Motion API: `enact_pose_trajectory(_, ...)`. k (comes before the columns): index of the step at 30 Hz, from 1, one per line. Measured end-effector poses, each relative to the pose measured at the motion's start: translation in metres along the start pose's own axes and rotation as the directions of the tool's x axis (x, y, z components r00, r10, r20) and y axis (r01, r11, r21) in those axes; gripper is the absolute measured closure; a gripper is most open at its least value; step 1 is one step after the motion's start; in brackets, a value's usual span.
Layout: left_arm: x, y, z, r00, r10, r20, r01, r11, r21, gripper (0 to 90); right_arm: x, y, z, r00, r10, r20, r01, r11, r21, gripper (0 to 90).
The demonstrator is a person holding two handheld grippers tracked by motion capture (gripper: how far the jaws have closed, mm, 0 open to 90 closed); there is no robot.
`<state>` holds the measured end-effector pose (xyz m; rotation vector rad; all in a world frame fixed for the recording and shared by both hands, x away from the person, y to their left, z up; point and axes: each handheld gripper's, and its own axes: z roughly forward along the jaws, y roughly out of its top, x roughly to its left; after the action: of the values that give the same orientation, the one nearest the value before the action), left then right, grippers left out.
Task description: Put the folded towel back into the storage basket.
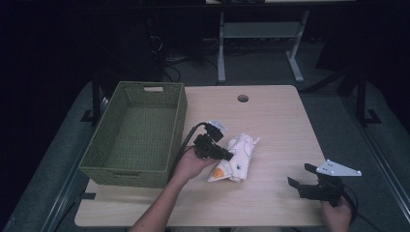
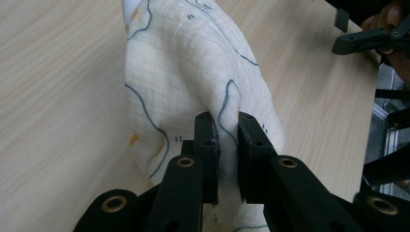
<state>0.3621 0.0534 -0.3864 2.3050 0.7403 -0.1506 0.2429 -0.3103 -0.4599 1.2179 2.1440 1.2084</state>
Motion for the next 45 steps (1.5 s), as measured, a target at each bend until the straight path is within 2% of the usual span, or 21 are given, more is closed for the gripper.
enact_pose_trajectory(8, -0.001, -0.001, -0.027, 0.9998, 0.002, 0.017, -0.002, 0.9990, -0.045, 81.2, 0.000, 0.000, 0.000, 1.0000, 0.008, 0.002, -0.008, 1.000, 0.005, 14.1)
enact_pose_trajectory(11, -0.002, -0.002, -0.033, 0.9999, 0.008, 0.007, -0.008, 0.9987, -0.051, 81.0, 0.000, -0.001, 0.000, 0.9999, 0.011, 0.002, -0.011, 1.000, 0.005, 14.0)
enact_pose_trajectory(17, 0.001, -0.005, -0.054, 1.0000, 0.006, 0.004, -0.005, 0.9959, -0.090, 80.7, 0.000, -0.001, 0.002, 1.0000, -0.002, 0.002, 0.002, 1.000, 0.011, 14.1)
enact_pose_trajectory(22, 0.004, -0.007, -0.070, 0.9998, -0.006, 0.019, 0.009, 0.9915, -0.129, 80.6, 0.000, -0.001, 0.003, 1.0000, -0.001, 0.002, 0.001, 1.000, 0.021, 14.1)
enact_pose_trajectory(30, 0.005, -0.010, -0.090, 0.9999, 0.009, -0.004, -0.010, 0.9925, -0.122, 80.2, 0.002, -0.001, 0.003, 1.0000, -0.005, 0.005, 0.005, 1.000, 0.023, 14.1)
enact_pose_trajectory(33, 0.005, -0.011, -0.096, 0.9999, 0.014, -0.001, -0.014, 0.9924, -0.122, 80.0, 0.003, 0.000, 0.002, 1.0000, -0.007, 0.005, 0.006, 1.000, 0.019, 14.1)
enact_pose_trajectory(39, 0.007, -0.014, -0.108, 0.9997, 0.019, -0.015, -0.020, 0.9923, -0.122, 80.1, 0.004, 0.000, 0.002, 0.9997, -0.025, 0.005, 0.024, 0.999, 0.028, 14.1)
enact_pose_trajectory(45, 0.012, -0.016, -0.116, 0.9999, 0.014, -0.005, -0.014, 0.9906, -0.136, 80.1, 0.002, 0.000, 0.002, 0.9997, -0.021, 0.012, 0.020, 0.999, 0.029, 14.1)
